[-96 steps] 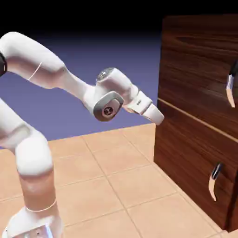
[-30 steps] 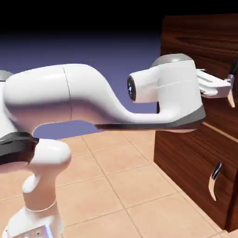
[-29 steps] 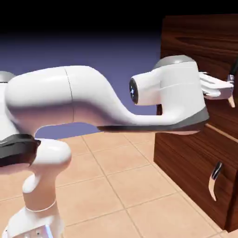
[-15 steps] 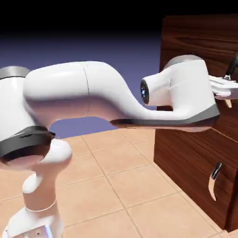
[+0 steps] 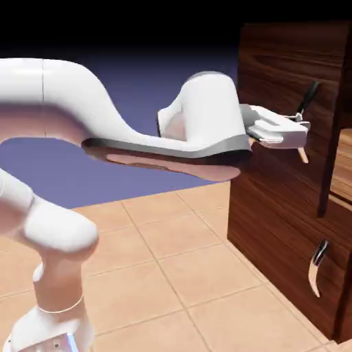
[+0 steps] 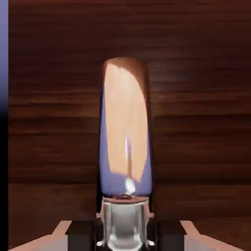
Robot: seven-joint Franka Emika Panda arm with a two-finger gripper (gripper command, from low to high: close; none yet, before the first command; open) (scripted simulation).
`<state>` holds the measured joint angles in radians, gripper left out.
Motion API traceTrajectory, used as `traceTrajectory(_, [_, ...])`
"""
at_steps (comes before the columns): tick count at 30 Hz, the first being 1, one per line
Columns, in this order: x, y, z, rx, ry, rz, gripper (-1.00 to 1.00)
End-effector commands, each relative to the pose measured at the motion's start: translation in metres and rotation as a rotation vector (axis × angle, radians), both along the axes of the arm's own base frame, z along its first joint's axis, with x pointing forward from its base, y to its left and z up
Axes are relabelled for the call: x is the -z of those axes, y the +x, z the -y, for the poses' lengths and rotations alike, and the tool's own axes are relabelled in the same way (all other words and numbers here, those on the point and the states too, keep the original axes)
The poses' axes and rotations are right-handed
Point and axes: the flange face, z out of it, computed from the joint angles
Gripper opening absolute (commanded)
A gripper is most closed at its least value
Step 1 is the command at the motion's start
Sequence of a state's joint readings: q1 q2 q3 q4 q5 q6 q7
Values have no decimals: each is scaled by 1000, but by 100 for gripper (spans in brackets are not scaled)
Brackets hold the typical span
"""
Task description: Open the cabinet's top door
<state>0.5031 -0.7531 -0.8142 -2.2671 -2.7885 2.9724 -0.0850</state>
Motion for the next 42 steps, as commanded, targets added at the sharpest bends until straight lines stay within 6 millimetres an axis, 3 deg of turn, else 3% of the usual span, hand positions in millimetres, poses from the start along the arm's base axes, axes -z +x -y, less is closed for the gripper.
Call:
traceTrajectory(1, [0, -5, -3, 12, 1, -1, -100])
traceTrajectory(23, [0, -121, -100, 325, 1, -1, -100])
traceTrajectory(42, [0, -162, -156, 468, 1, -2, -100])
